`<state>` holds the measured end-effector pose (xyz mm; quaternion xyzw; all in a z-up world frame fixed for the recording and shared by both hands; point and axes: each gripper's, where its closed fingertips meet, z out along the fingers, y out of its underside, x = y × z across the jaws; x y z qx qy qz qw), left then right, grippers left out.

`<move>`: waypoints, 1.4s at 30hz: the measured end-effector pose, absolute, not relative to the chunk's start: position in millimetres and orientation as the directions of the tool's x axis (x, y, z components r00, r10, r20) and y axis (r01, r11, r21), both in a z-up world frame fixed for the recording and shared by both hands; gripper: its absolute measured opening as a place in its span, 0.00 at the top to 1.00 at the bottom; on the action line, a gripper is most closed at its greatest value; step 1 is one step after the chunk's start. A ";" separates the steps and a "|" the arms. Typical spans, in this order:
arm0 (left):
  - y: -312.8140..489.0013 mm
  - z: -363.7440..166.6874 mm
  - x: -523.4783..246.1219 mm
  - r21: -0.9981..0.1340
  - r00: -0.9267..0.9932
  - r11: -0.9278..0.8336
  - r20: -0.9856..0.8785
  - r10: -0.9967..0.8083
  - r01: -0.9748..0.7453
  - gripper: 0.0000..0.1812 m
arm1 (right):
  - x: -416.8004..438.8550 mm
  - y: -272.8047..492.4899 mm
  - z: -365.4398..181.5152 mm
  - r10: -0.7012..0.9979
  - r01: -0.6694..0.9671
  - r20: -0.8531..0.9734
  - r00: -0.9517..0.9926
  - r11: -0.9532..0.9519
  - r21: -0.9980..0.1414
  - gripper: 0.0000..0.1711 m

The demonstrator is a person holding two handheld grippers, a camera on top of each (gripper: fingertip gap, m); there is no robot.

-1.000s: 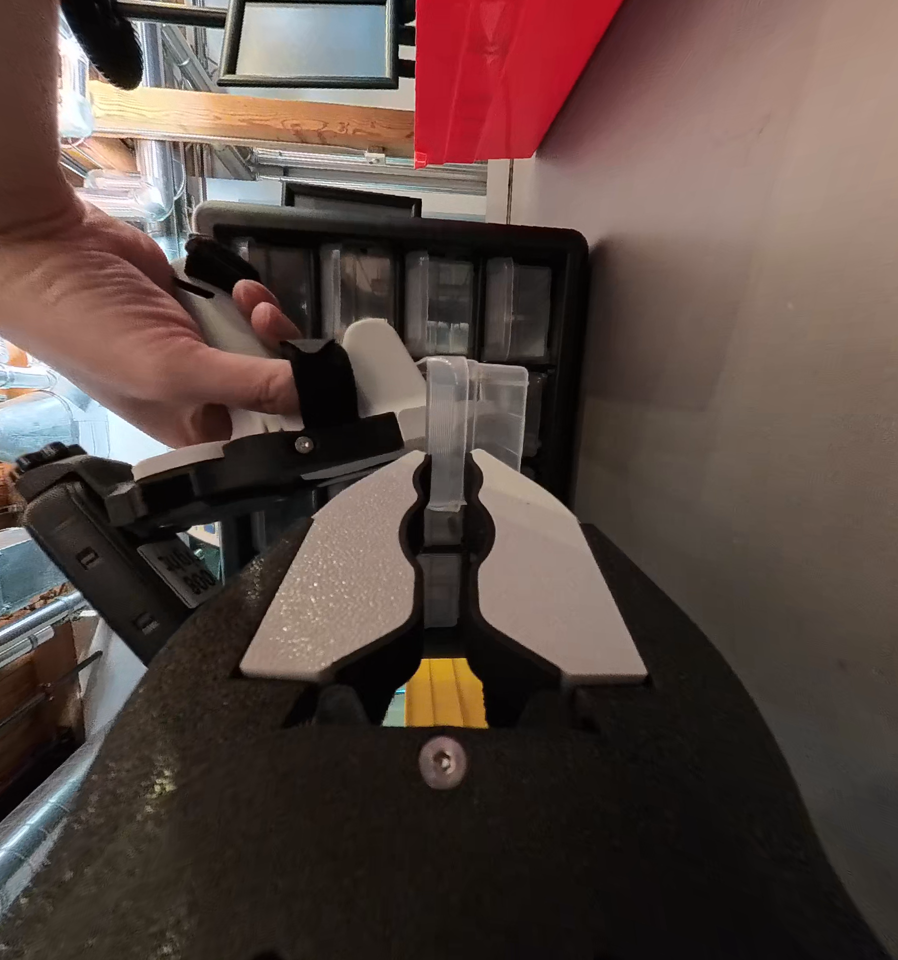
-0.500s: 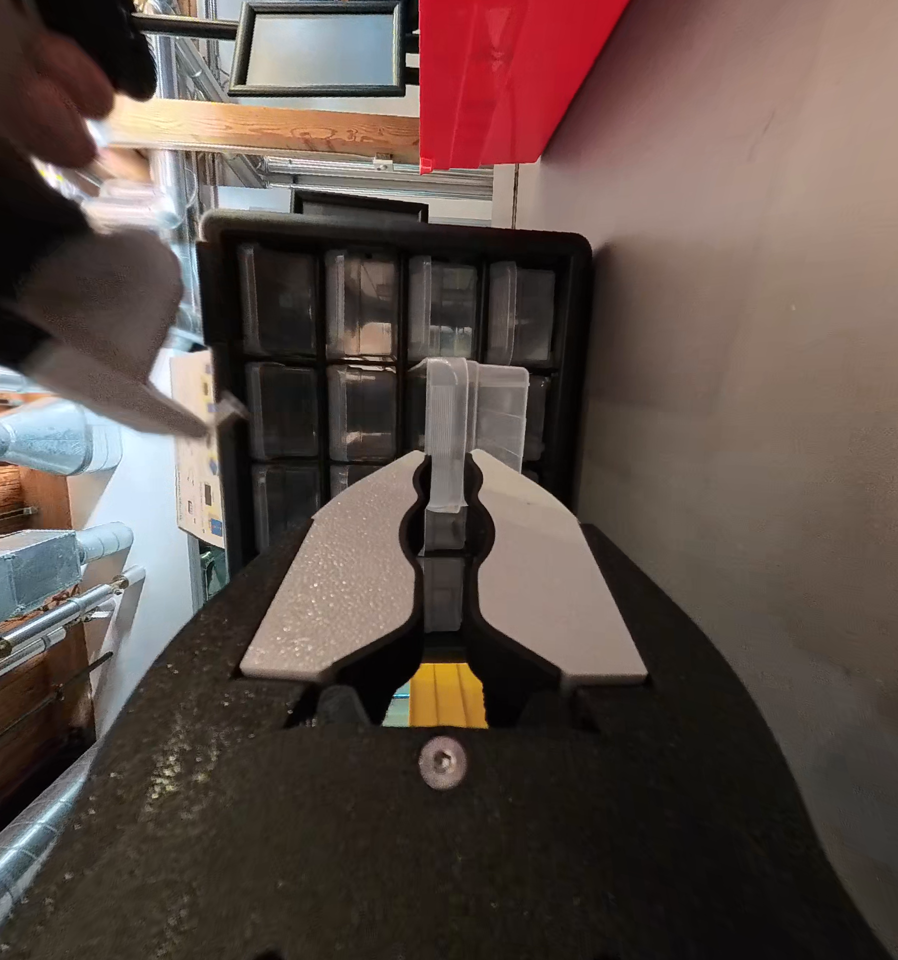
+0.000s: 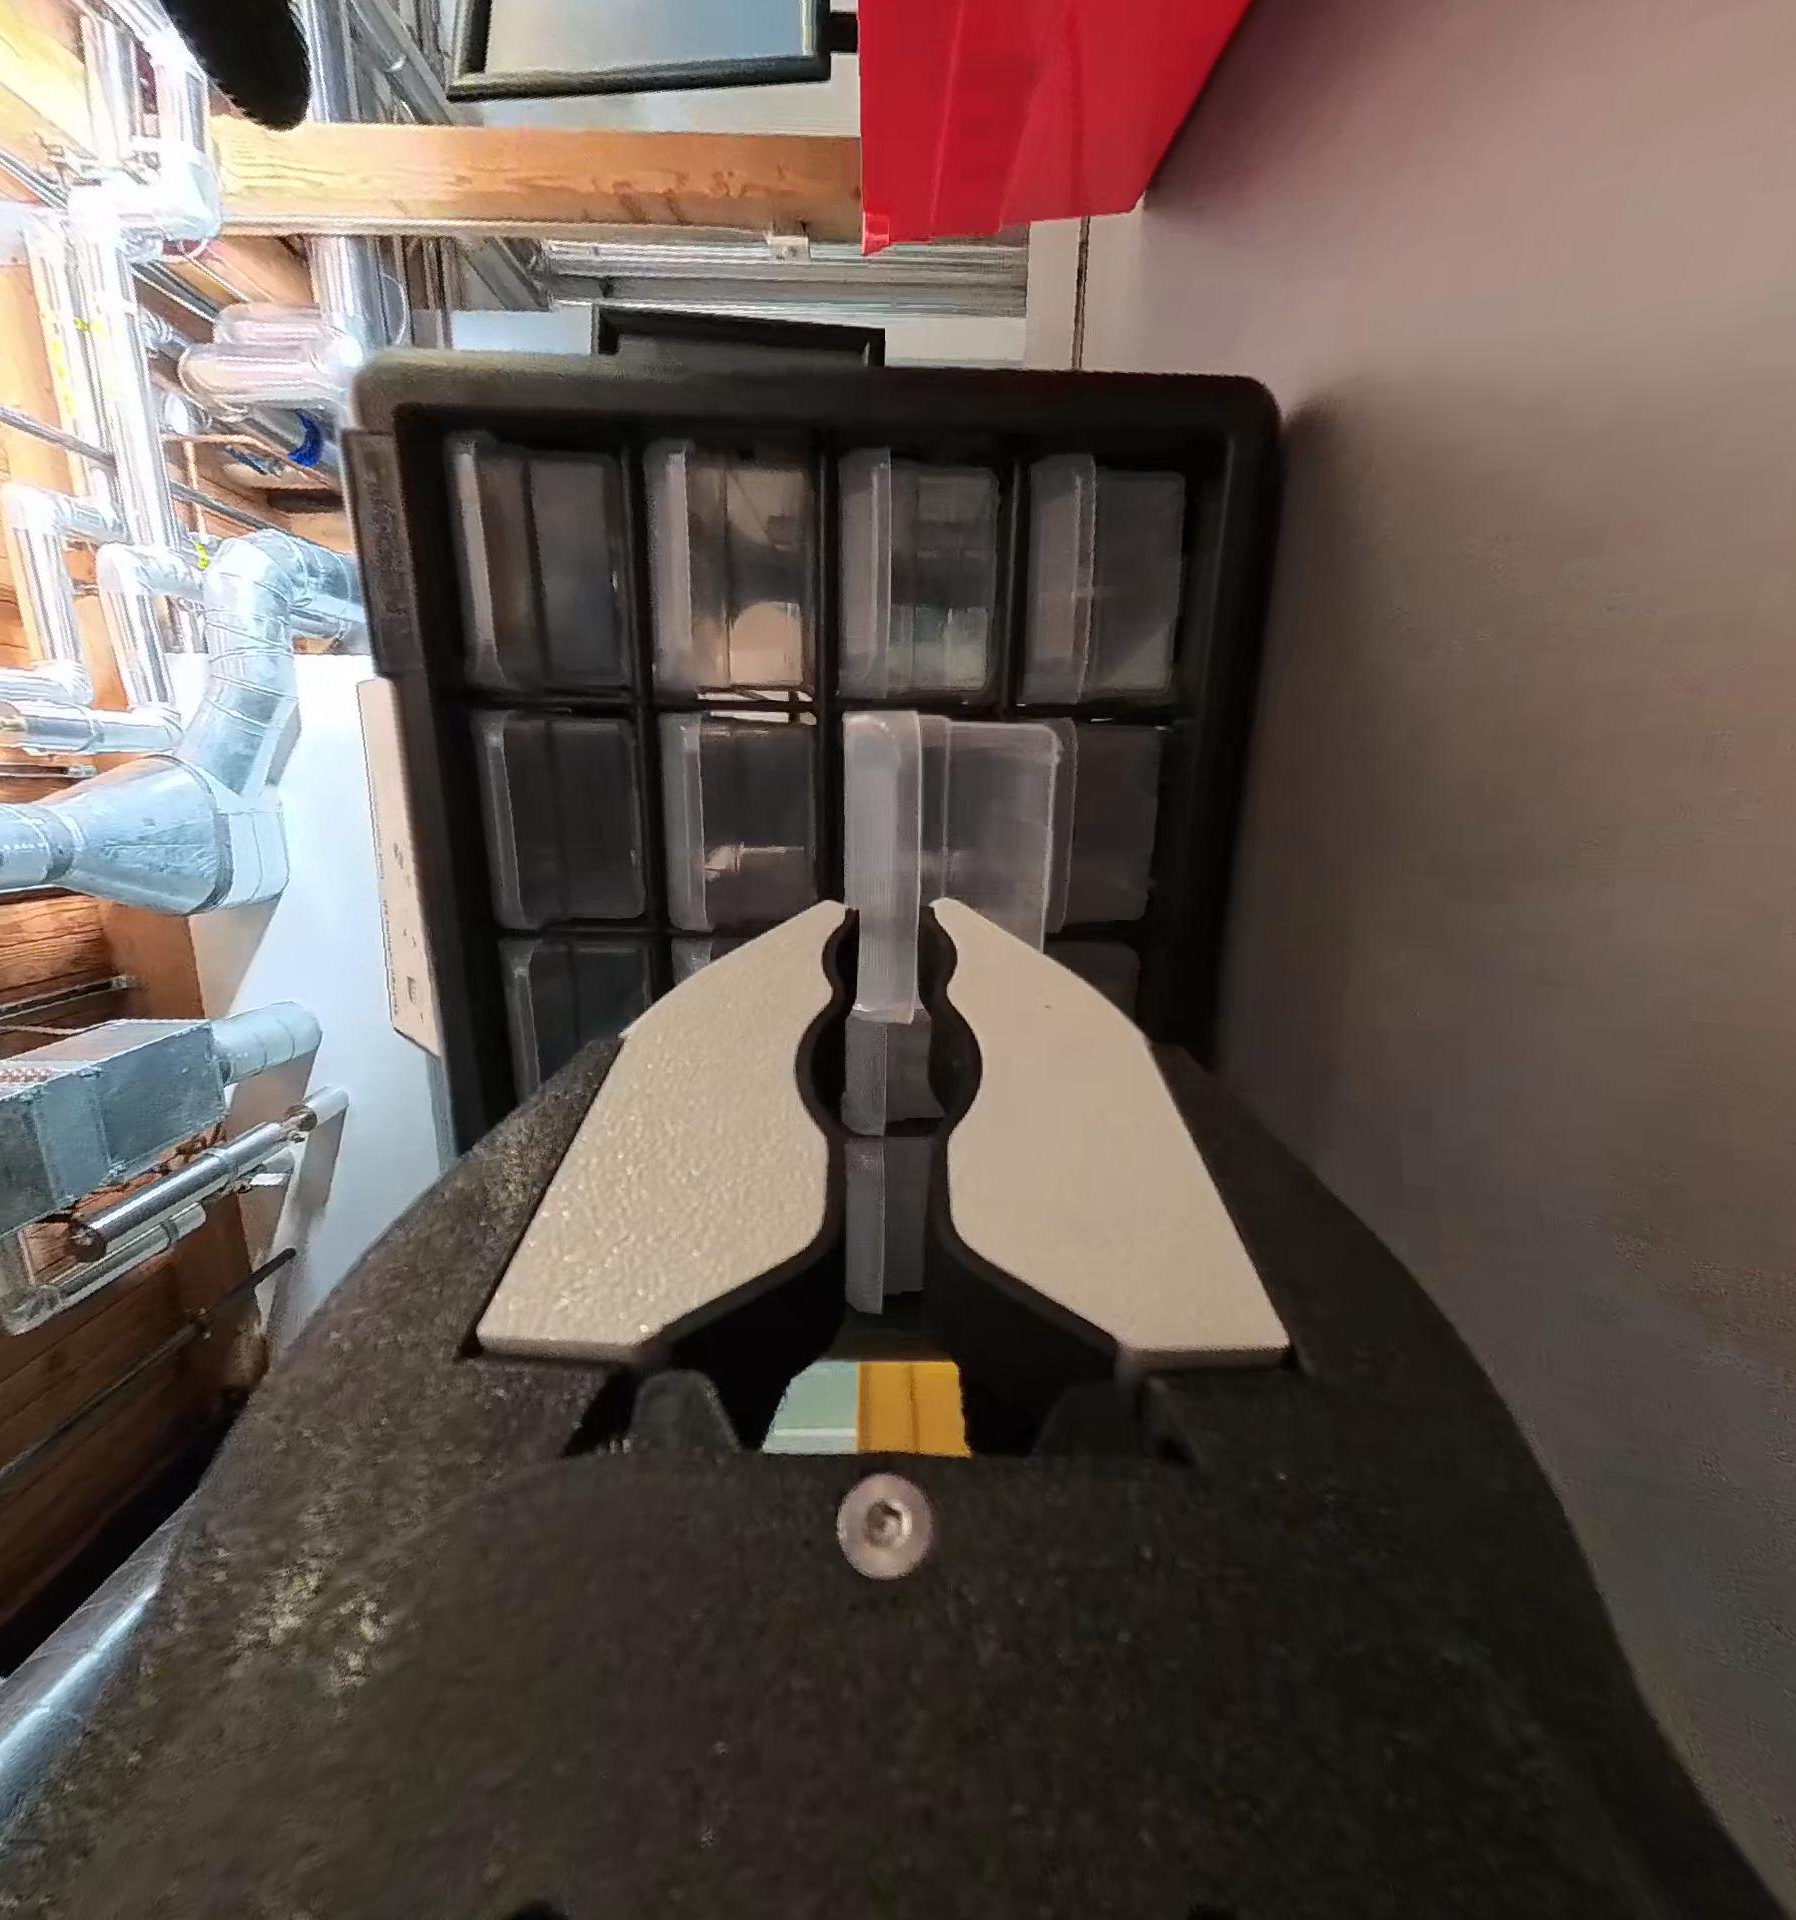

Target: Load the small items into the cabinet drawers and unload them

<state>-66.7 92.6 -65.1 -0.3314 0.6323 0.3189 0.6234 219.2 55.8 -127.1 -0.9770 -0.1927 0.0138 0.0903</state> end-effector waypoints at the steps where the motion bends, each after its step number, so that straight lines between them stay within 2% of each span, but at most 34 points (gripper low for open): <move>1: 96.8 -64.7 -65.5 -0.004 -0.007 0.571 -1.000 -0.018 -0.821 0.94 | 223.4 54.5 -133.2 0.371 0.368 0.010 0.929 -0.917 -0.155 0.96; 6: 117.6 -62.3 -61.6 0.002 -0.010 0.556 -1.000 -0.012 -0.831 0.95 | 233.2 55.4 -152.9 0.368 0.368 0.025 0.930 -0.926 -0.081 0.96; 9: 126.2 -61.5 -58.4 0.028 -0.025 0.550 -1.000 0.014 -0.835 0.95 | 233.4 58.9 -160.7 0.363 0.363 0.011 0.932 -0.928 -0.079 0.96; 14: 137.9 -61.3 -54.2 0.047 -0.033 0.537 -0.999 0.035 -0.842 0.95 | 228.7 66.1 -141.9 0.374 0.365 -0.005 0.928 -0.908 -0.206 0.88; 20: 149.4 -62.2 -49.8 0.075 -0.059 0.504 -0.997 0.048 -0.860 0.94 | 226.2 73.0 -86.2 0.364 0.375 0.102 0.926 -0.845 -0.382 0.88; 23: 155.7 -66.2 -47.7 0.063 -0.067 0.478 -0.998 0.009 -0.876 0.90 | 221.3 70.0 -76.9 0.388 0.415 0.149 0.909 -0.829 -0.375 0.88; 27: 159.0 -73.4 -49.5 0.044 -0.064 0.437 -0.998 -0.030 -0.899 0.81 | 213.6 71.5 -76.0 0.415 0.448 0.171 0.894 -0.818 -0.361 0.88; 29: 158.2 -71.2 -60.3 0.012 -0.026 0.405 -0.999 -0.029 -0.914 0.72 | 210.9 73.7 -75.1 0.417 0.453 0.178 0.891 -0.812 -0.367 0.89; 30: 155.3 -70.2 -67.6 -0.008 -0.008 0.407 -0.999 -0.038 -0.913 0.72 | 209.6 74.4 -74.2 0.418 0.455 0.180 0.890 -0.809 -0.373 0.89; 36: 143.7 -87.1 -117.0 -0.134 0.049 0.444 -0.979 -0.198 -0.886 0.82 | 207.1 73.1 -70.5 0.432 0.470 0.185 0.882 -0.797 -0.380 0.89; 42: 161.4 -94.4 -126.0 -0.053 0.005 0.440 -0.994 -0.110 -0.897 0.87 | 203.7 73.6 -75.9 0.445 0.479 0.180 0.877 -0.798 -0.365 0.89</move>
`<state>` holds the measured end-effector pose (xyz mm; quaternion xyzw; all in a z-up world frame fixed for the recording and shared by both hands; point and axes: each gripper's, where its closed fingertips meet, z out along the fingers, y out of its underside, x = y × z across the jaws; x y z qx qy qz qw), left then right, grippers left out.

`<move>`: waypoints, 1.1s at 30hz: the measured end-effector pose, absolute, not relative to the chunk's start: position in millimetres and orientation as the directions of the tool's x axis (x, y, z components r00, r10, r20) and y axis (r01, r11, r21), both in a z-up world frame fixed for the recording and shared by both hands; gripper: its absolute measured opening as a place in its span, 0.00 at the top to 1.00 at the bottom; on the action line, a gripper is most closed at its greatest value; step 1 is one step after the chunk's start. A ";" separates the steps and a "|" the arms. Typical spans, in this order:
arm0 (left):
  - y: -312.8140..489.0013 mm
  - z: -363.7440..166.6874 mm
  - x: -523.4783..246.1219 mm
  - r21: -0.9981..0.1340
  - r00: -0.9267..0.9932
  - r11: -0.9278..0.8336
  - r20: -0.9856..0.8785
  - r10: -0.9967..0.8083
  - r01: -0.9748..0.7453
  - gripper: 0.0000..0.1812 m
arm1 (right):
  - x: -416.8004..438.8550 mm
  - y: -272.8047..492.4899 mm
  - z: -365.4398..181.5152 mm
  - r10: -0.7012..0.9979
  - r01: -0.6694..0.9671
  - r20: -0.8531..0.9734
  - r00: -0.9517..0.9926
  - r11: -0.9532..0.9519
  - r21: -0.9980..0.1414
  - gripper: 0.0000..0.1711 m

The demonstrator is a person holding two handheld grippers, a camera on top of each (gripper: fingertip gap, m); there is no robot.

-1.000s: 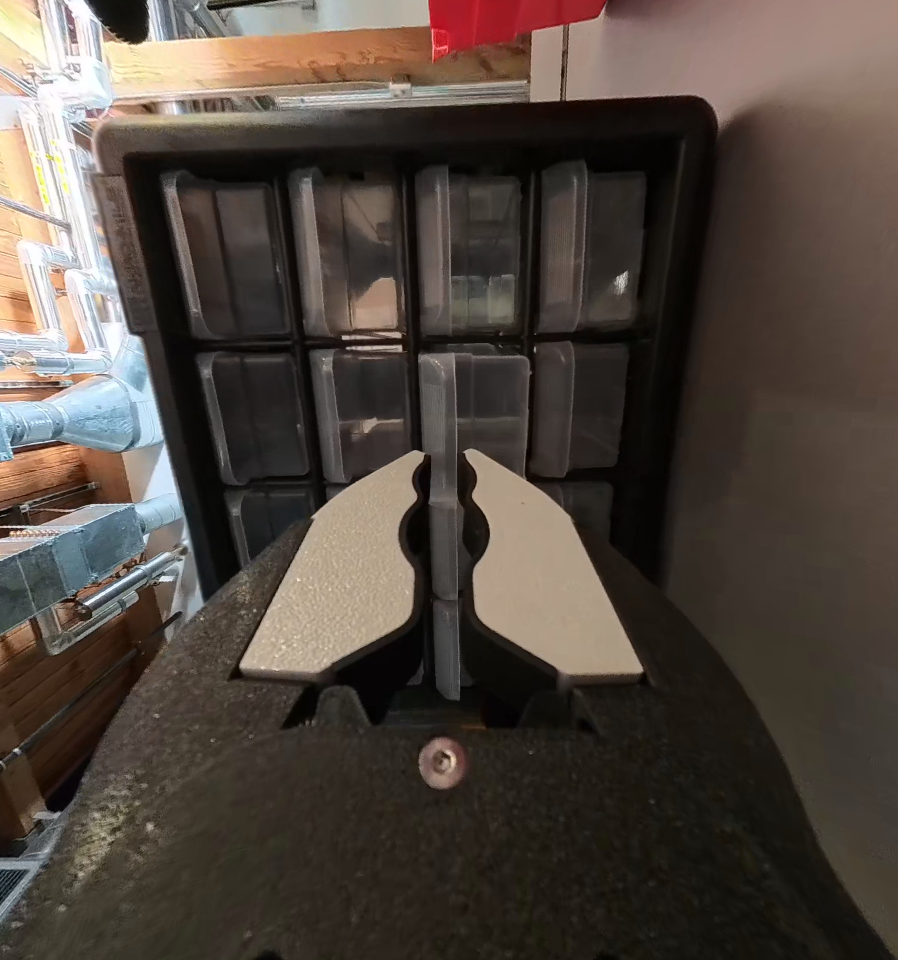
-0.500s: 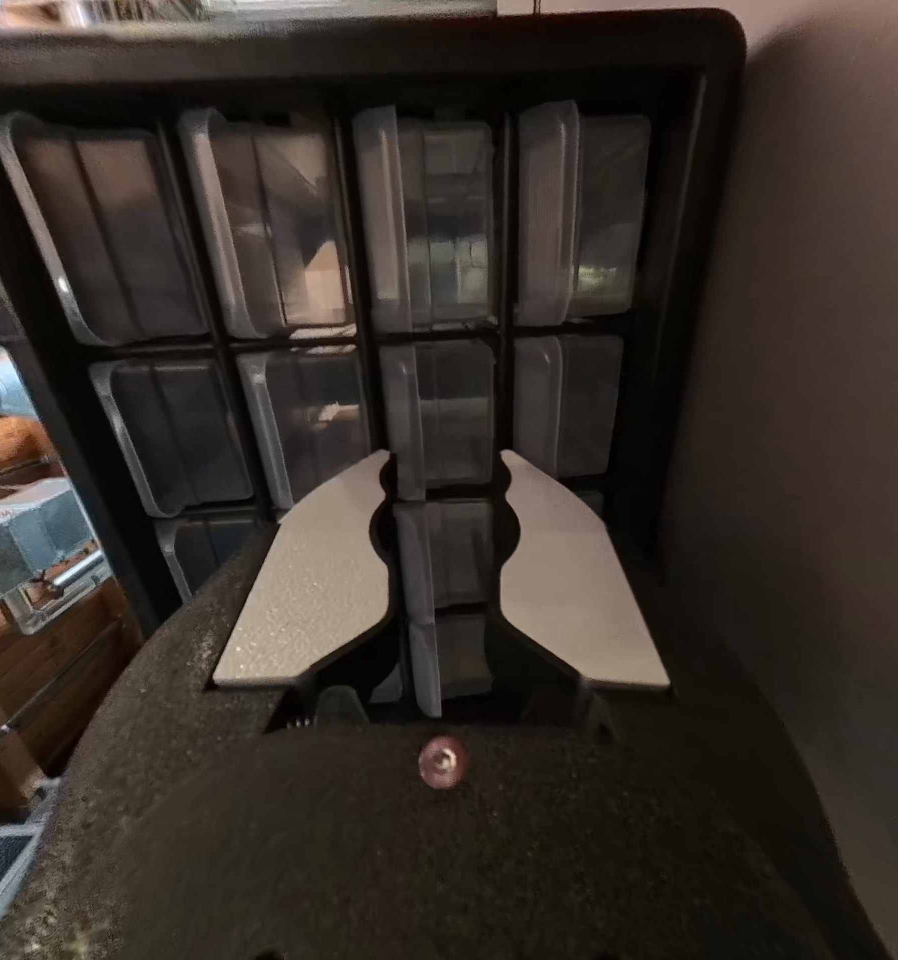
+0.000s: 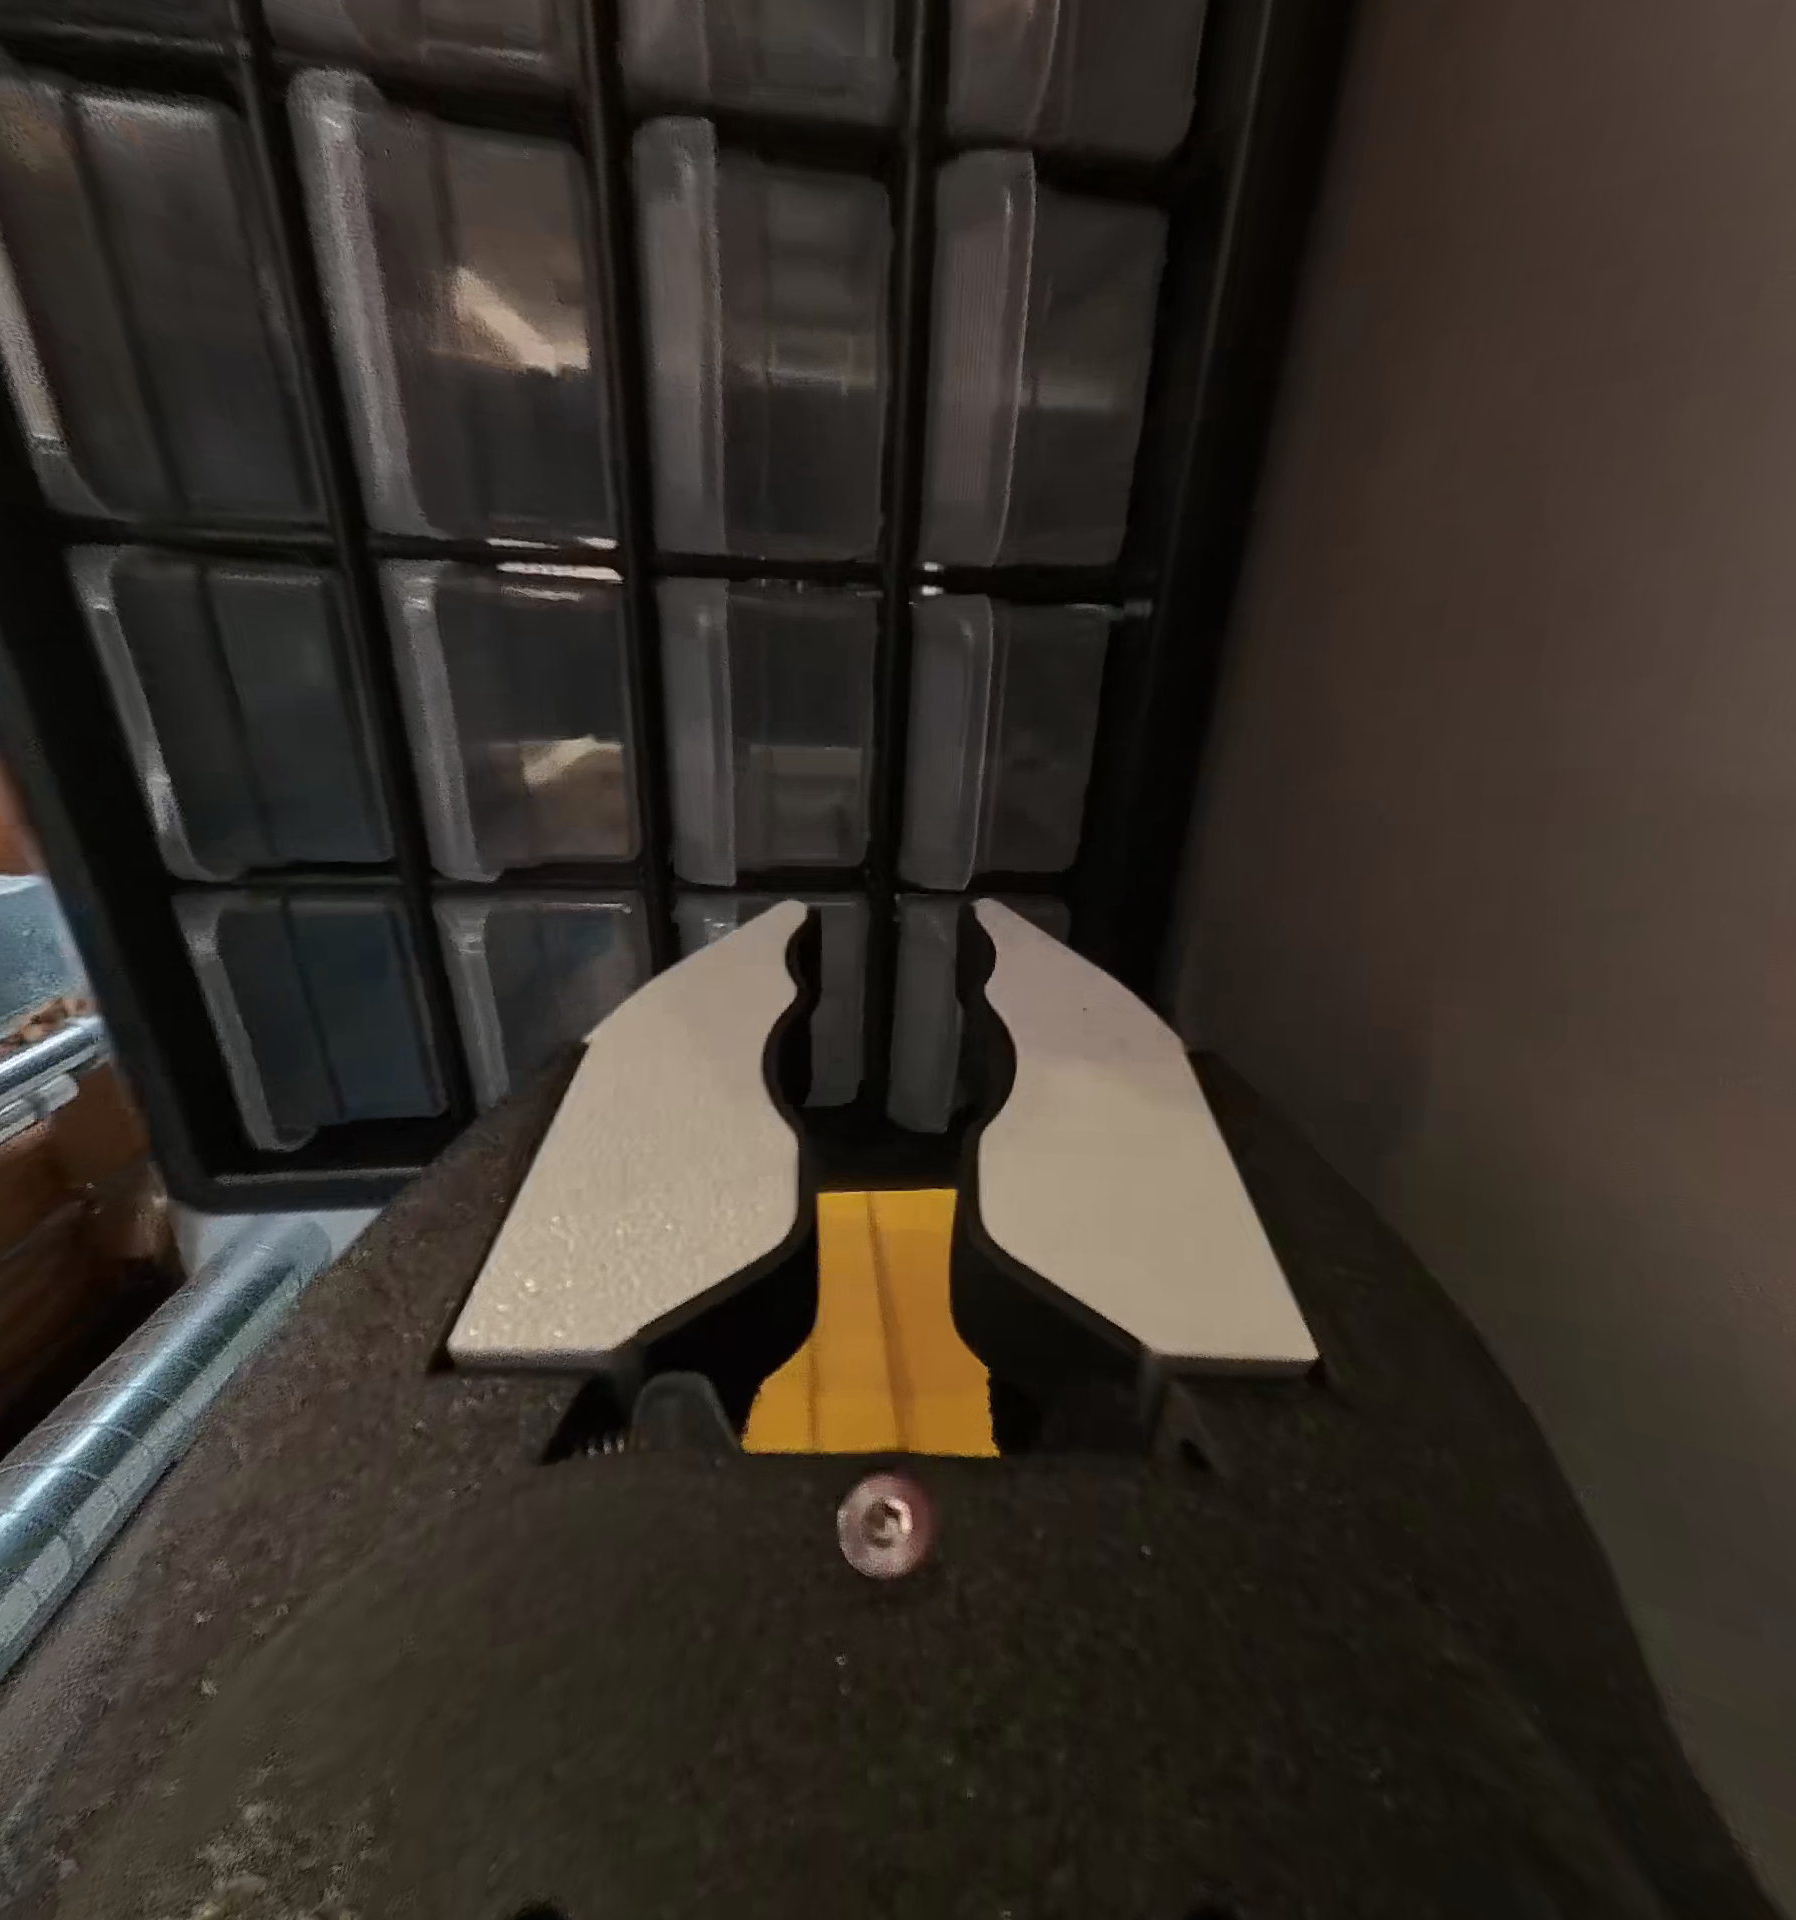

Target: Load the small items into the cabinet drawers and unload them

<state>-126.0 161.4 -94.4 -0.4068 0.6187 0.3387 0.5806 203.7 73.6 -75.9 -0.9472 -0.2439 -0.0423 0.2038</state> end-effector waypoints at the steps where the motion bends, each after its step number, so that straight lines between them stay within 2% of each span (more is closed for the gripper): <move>1: 165.0 -98.1 -124.4 -0.055 0.003 0.436 -0.993 -0.120 -0.898 0.87 | 203.7 72.7 -76.7 0.447 0.482 0.181 0.876 -0.799 -0.359 0.89; 6: 179.1 -104.2 -117.5 -0.054 0.010 0.422 -0.995 -0.104 -0.905 0.89 | 203.0 72.4 -69.3 0.439 0.474 0.181 0.880 -0.791 -0.387 0.89; 11: 181.7 -102.8 -110.2 0.003 -0.022 0.432 -0.999 -0.038 -0.902 0.92 | 203.7 70.4 -65.6 0.435 0.472 0.184 0.881 -0.788 -0.396 0.89; 17: 179.5 -104.5 -110.3 -0.026 -0.013 0.442 -0.996 -0.086 -0.897 0.94 | 200.5 70.2 -68.4 0.449 0.490 0.196 0.872 -0.791 -0.367 0.89; 23: 158.3 -104.9 -120.0 0.024 -0.071 0.454 -0.994 -0.088 -0.891 0.93 | 178.9 69.0 -62.1 0.510 0.549 0.206 0.835 -0.752 -0.364 0.89; 28: 124.0 -105.5 -127.7 0.016 -0.087 0.462 -0.987 -0.134 -0.887 0.93 | 130.7 60.1 -42.9 0.652 0.663 0.192 0.734 -0.625 -0.412 0.90; 33: 101.1 -109.0 -137.6 0.020 -0.102 0.469 -0.983 -0.150 -0.883 0.93 | 48.9 55.1 -21.2 0.811 0.813 0.269 0.520 -0.374 -0.446 0.90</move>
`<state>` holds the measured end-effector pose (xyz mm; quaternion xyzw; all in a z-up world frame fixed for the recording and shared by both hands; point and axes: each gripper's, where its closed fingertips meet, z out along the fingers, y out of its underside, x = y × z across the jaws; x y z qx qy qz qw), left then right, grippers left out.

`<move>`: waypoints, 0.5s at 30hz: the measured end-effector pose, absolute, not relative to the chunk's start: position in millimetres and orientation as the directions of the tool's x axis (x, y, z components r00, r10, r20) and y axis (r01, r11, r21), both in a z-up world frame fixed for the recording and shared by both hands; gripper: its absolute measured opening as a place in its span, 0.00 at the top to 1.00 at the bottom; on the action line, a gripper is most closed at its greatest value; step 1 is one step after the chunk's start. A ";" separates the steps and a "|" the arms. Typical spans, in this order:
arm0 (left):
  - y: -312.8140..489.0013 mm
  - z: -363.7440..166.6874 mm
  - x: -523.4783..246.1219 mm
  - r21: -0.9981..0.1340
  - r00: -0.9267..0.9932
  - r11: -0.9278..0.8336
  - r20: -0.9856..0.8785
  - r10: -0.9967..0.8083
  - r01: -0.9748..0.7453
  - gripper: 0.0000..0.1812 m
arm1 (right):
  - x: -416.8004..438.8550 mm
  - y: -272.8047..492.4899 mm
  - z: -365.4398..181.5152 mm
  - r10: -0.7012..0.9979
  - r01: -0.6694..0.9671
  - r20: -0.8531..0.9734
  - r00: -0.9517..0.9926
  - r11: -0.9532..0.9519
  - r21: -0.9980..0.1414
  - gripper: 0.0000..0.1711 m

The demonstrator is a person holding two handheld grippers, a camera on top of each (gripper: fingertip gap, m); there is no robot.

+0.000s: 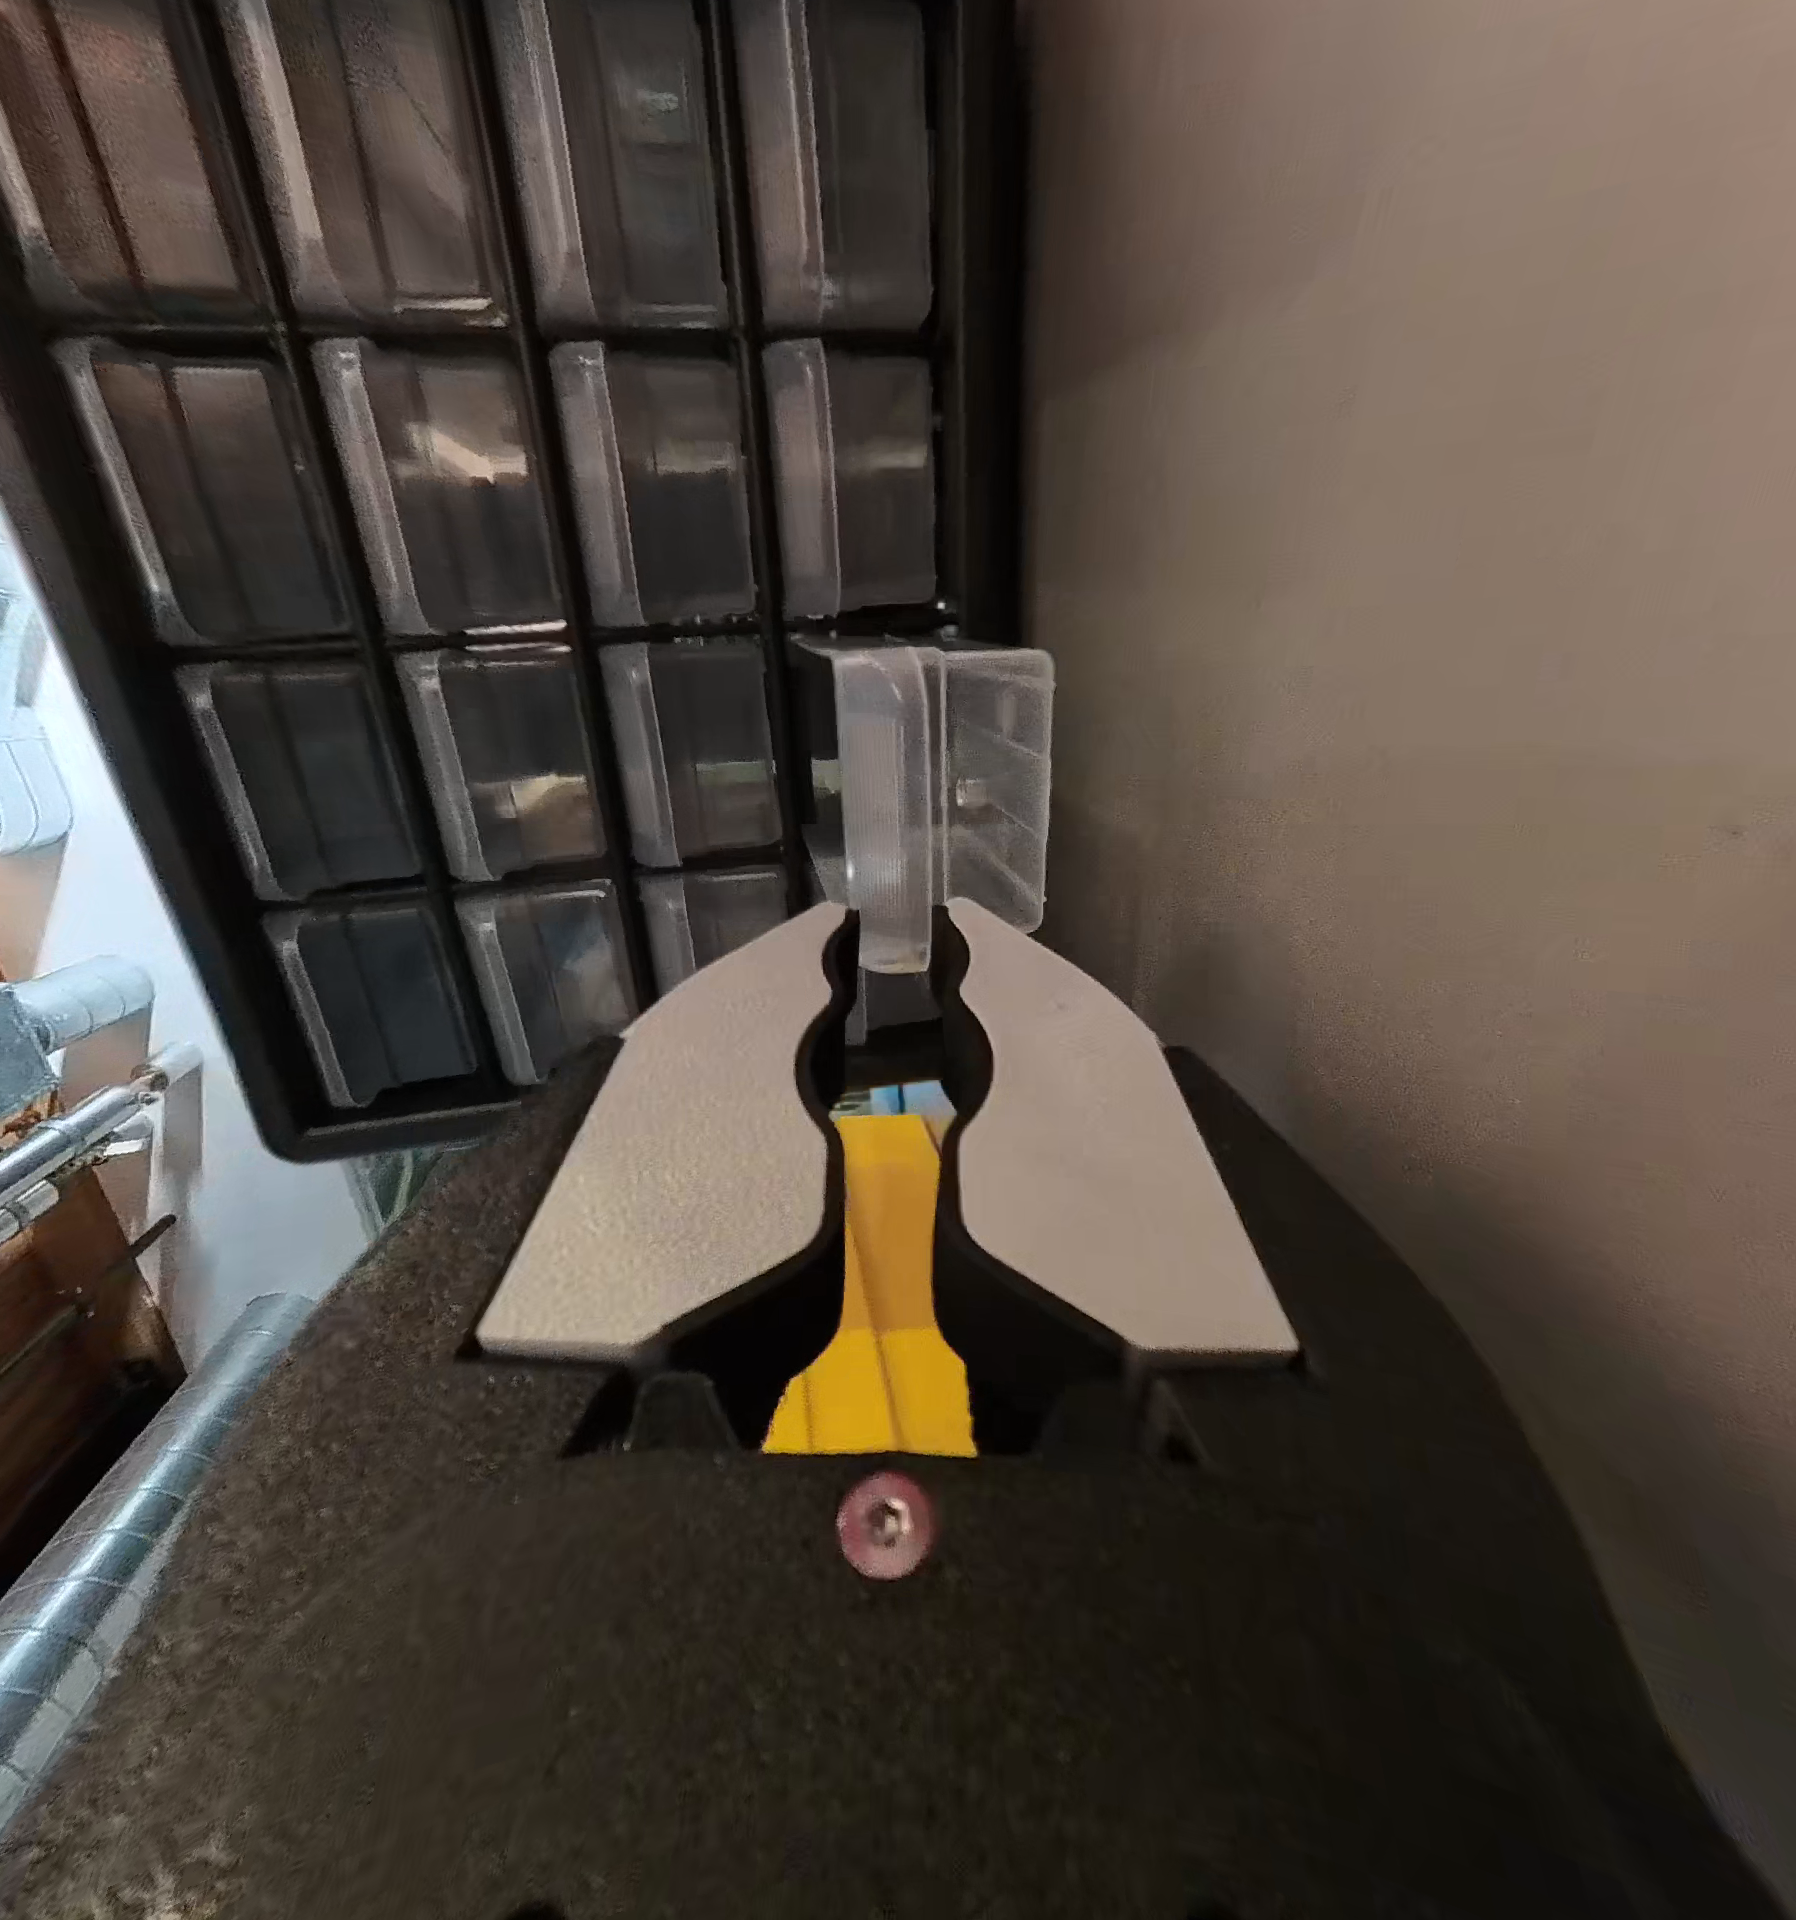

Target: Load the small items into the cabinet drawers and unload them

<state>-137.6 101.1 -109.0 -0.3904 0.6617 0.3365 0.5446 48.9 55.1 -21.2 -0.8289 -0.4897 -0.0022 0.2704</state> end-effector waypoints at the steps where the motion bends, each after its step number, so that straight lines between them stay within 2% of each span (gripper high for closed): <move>1: 97.9 -110.2 -139.1 0.015 -0.100 0.472 -0.983 -0.156 -0.882 0.93 | 24.7 59.3 -16.3 0.828 0.835 0.308 0.468 -0.301 -0.461 0.90; 5: 89.3 -112.8 -142.1 -0.011 -0.086 0.477 -0.980 -0.181 -0.879 0.93 | -80.6 68.9 -18.9 0.901 0.827 0.307 0.308 -0.094 -0.554 0.90; 9: 85.8 -113.3 -142.2 -0.027 -0.082 0.480 -0.976 -0.204 -0.877 0.93 | -109.7 91.4 -60.2 0.928 0.917 0.287 0.239 -0.119 -0.381 0.91; 12: 84.5 -113.3 -140.5 -0.062 -0.063 0.483 -0.969 -0.238 -0.873 0.93 | -134.1 98.8 -80.3 0.958 0.945 0.232 0.168 -0.089 -0.315 0.91; 15: 82.9 -114.3 -140.1 -0.063 -0.069 0.492 -0.967 -0.246 -0.868 0.93 | -133.9 107.9 -101.2 0.967 0.978 0.213 0.137 -0.099 -0.181 0.91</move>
